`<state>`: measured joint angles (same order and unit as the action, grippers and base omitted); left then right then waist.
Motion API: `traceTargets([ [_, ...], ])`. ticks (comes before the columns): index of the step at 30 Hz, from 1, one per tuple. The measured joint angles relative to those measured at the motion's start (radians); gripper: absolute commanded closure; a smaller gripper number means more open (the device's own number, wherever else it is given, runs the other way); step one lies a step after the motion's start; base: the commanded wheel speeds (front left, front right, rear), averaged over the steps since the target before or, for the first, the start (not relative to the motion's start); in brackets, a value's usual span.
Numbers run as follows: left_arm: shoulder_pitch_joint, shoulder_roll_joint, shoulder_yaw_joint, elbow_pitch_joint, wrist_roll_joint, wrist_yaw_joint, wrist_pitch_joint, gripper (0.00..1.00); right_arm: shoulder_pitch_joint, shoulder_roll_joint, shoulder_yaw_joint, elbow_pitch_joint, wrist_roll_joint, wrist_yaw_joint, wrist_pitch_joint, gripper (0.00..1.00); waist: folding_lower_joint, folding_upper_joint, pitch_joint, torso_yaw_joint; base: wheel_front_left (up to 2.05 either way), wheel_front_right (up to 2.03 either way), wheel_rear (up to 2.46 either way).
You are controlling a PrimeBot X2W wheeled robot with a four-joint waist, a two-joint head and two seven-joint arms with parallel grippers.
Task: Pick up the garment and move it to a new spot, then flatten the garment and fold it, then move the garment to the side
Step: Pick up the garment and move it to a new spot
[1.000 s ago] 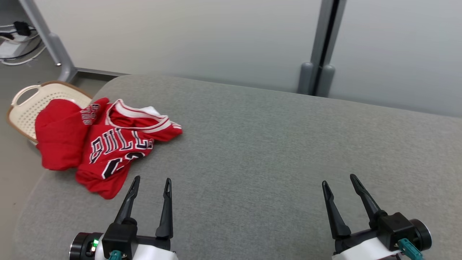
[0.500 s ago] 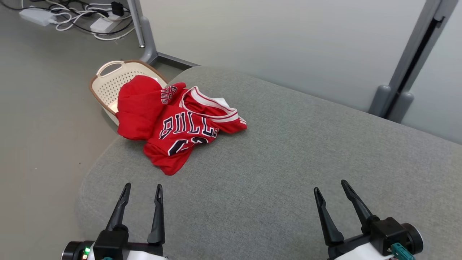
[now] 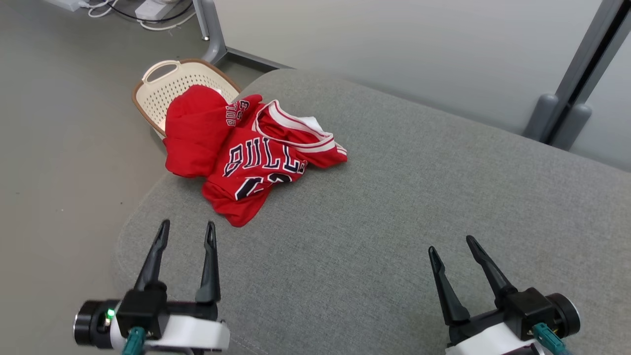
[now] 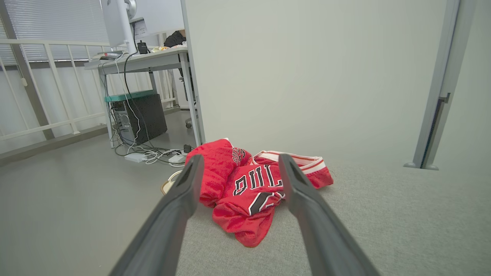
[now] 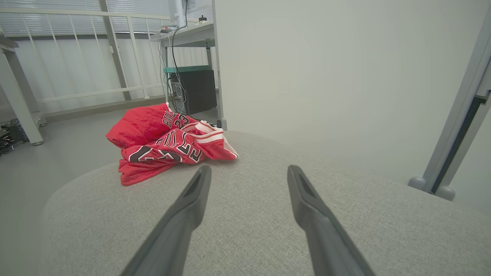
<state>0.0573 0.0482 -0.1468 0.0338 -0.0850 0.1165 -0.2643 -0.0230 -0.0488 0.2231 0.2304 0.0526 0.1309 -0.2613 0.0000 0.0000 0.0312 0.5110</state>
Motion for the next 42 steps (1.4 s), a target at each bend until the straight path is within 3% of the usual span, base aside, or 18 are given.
traceTargets([
  [5,-0.187,0.002,0.045,0.023,0.024,-0.045,0.000,0.00,-0.021,-0.037,-0.019,-0.026,-0.035,0.000,0.000,0.00,0.0000,0.0000,0.076,0.005,0.00,0.00,0.00],
  [11,-0.431,0.030,0.146,0.170,0.013,-0.051,0.000,0.00,-0.059,-0.124,-0.020,-0.061,-0.046,0.000,-0.002,0.00,0.0000,0.0000,0.195,-0.004,0.00,0.00,0.00],
  [15,-0.600,0.070,0.170,0.371,-0.001,-0.074,0.010,0.00,-0.085,-0.189,-0.022,-0.083,-0.048,0.000,-0.002,0.00,0.0000,0.0000,0.281,-0.020,0.00,0.00,0.00],
  [20,-0.841,0.110,0.204,0.605,-0.057,-0.107,0.125,0.00,-0.112,-0.269,-0.042,-0.125,-0.047,0.000,-0.003,0.00,0.0001,-0.0001,0.394,-0.041,0.00,0.00,0.00],
  [25,-1.007,0.156,0.241,0.800,-0.102,-0.102,0.242,0.00,-0.139,-0.307,-0.044,-0.192,-0.043,0.002,-0.008,0.00,0.0000,0.0000,0.499,-0.061,0.00,0.00,0.00],
  [30,-1.112,0.198,0.294,0.972,-0.152,-0.072,0.337,0.00,-0.161,-0.321,-0.033,-0.260,-0.035,0.003,-0.016,0.00,0.0001,0.0000,0.587,-0.084,0.00,0.00,0.00],
  [36,-1.162,0.180,0.323,1.110,-0.224,-0.135,0.435,0.00,-0.183,-0.314,-0.038,-0.326,-0.012,0.006,-0.019,0.00,0.0000,0.0000,0.662,-0.117,0.00,0.00,0.00],
  [42,-1.182,0.171,0.331,1.170,-0.253,-0.166,0.430,0.00,-0.184,-0.323,-0.054,-0.372,-0.011,0.007,-0.023,0.00,-0.0001,0.0000,0.708,-0.126,0.00,0.00,0.00],
])
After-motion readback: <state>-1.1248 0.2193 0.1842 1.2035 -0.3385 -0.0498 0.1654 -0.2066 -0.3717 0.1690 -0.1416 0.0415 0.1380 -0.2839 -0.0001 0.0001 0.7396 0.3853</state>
